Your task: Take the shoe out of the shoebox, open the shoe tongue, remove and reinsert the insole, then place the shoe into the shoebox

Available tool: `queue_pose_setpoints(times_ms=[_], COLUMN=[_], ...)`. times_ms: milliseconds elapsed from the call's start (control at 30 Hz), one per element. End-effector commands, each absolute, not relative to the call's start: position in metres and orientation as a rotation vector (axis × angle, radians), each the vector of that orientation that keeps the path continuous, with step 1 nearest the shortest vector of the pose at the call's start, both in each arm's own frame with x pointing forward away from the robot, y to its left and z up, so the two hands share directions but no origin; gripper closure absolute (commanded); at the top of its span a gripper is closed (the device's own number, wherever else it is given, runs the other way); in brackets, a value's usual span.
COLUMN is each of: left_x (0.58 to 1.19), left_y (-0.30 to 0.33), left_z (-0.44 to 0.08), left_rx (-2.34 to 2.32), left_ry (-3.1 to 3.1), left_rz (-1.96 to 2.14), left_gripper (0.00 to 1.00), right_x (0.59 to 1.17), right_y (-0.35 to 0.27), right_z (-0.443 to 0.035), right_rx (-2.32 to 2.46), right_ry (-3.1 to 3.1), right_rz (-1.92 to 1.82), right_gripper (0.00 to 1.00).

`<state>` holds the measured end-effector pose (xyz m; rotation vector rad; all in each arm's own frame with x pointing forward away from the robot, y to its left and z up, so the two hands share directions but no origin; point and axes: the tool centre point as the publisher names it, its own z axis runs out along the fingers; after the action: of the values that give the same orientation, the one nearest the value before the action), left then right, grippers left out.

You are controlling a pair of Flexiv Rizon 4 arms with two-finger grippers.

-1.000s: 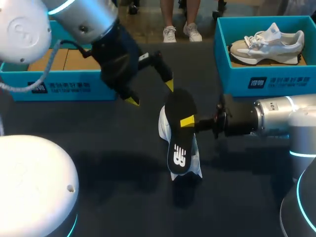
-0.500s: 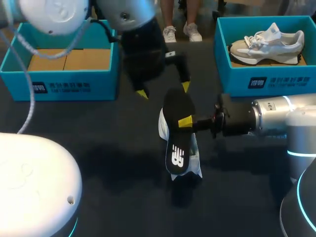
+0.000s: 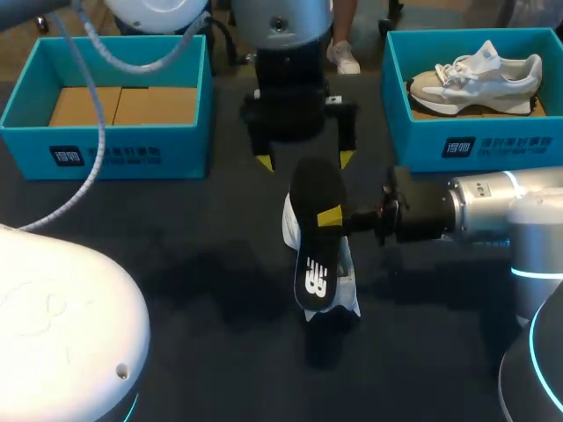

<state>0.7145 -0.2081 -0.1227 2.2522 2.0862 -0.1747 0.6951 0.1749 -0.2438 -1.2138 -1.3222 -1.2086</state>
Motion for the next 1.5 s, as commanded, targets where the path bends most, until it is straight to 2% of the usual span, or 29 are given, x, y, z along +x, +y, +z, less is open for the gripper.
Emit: queue_pose_setpoints(times_ms=[33, 467, 1500], left_x=[0.715, 0.719, 0.724], left_y=[-0.208, -0.205, -0.169], left_z=[-0.123, -0.129, -0.144], left_rx=[2.251, 2.171, 1.602], left_ry=[2.088, 2.07, 1.794], left_rz=[-0.171, -0.246, -0.799], left_gripper=[0.0, 0.0, 0.0], right_x=[0.697, 0.698, 0.705], right_y=[0.176, 0.177, 0.17], right_z=[-0.244, -0.244, -0.231], right_rx=[-1.213, -1.214, -1.231], right_ry=[-1.325, -1.321, -1.294], right_rz=[-1.209, -1.206, -1.205], right_gripper=[1.0, 1.0, 1.0])
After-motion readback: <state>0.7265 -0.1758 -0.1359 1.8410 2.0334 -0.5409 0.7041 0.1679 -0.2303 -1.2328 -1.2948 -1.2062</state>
